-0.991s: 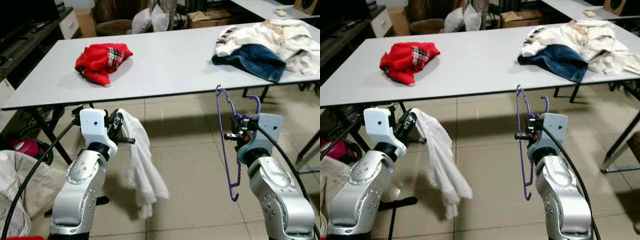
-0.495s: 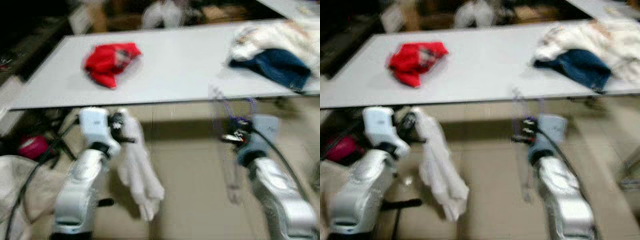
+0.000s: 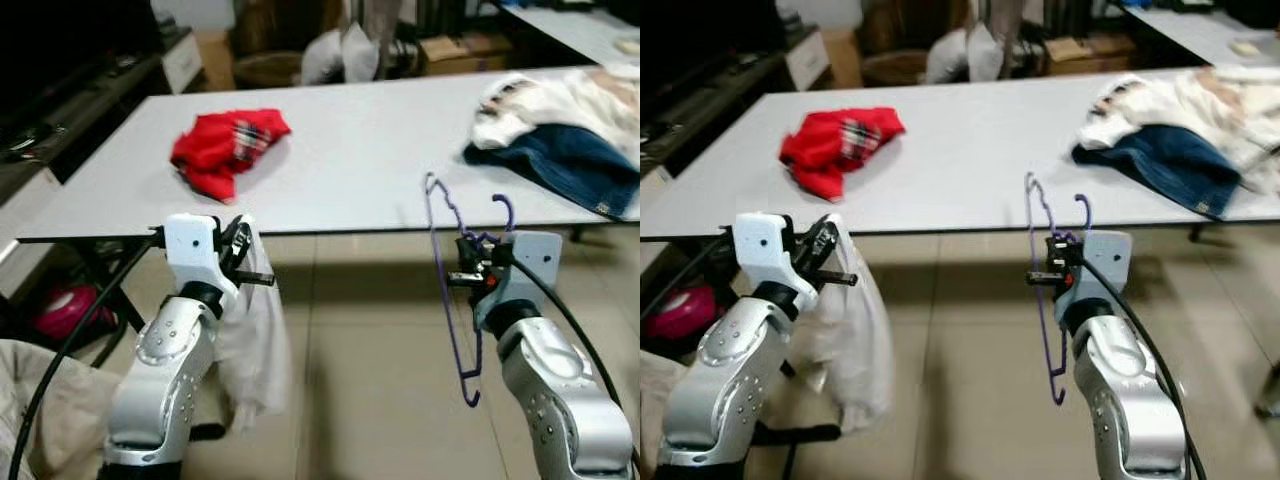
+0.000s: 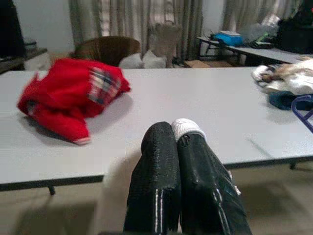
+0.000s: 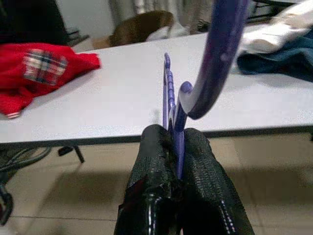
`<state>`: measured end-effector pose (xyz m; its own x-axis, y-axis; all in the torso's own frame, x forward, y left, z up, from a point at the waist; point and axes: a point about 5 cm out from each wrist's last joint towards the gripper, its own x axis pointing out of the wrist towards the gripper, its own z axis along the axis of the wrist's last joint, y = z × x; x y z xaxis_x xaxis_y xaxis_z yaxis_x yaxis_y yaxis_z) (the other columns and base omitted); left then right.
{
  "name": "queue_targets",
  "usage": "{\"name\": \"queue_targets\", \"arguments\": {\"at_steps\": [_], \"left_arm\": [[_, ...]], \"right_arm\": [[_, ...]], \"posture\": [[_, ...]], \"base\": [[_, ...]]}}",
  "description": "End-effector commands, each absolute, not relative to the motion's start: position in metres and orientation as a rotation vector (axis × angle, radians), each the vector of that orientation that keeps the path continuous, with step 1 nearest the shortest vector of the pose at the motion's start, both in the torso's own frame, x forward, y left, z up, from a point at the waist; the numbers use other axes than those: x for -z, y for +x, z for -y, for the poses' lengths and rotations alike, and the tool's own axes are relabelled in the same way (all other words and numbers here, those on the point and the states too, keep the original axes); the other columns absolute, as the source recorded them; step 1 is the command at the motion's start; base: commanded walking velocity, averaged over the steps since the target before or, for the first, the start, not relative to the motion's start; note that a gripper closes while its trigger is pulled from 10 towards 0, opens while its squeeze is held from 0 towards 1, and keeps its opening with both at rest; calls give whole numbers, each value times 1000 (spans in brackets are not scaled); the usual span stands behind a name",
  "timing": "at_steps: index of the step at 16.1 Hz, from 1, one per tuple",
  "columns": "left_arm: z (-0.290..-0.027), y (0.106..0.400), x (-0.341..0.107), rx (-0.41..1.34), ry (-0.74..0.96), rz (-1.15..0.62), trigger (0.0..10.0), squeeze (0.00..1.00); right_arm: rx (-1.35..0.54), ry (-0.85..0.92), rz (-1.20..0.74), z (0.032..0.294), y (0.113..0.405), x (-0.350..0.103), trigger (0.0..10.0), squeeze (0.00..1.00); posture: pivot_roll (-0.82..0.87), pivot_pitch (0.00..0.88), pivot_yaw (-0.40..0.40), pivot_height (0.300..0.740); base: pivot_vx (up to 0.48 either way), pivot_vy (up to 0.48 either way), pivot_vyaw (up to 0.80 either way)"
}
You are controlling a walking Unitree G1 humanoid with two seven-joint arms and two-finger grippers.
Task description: Hang hanger
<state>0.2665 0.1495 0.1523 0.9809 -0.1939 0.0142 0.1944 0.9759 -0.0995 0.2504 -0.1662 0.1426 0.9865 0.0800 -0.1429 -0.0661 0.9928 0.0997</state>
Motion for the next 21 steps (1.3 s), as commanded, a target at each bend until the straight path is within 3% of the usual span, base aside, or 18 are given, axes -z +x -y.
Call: {"name": "queue_targets", "arguments": {"at_steps": [1,7,11,16,21], "left_arm": [[-157,267,-155,177,-94,16,10000,0],[-160,267,-156,160,-98,21,10000,0],[-165,278,-166,164,-91,50,10000,0],[-149,289,-186,288,-82,99,10000,0],[-114,308,-203,500,-77,135,10000,0]], "right_arm": [[-114,106,-127,158,252,-147,10000,0],[-200,89,-123,152,251,-148,10000,0],[-358,29,-111,154,256,-157,10000,0],[-826,-138,-150,163,230,-177,10000,0],[-1088,-213,-271,186,200,-194,10000,0]], "posture": [[-100,0,91,740],[-109,0,88,740],[-115,0,88,740],[-113,0,82,740],[-132,0,92,740]], "base": [[390,0,0],[389,0,0],[390,0,0],[391,0,0],[389,0,0]]}}
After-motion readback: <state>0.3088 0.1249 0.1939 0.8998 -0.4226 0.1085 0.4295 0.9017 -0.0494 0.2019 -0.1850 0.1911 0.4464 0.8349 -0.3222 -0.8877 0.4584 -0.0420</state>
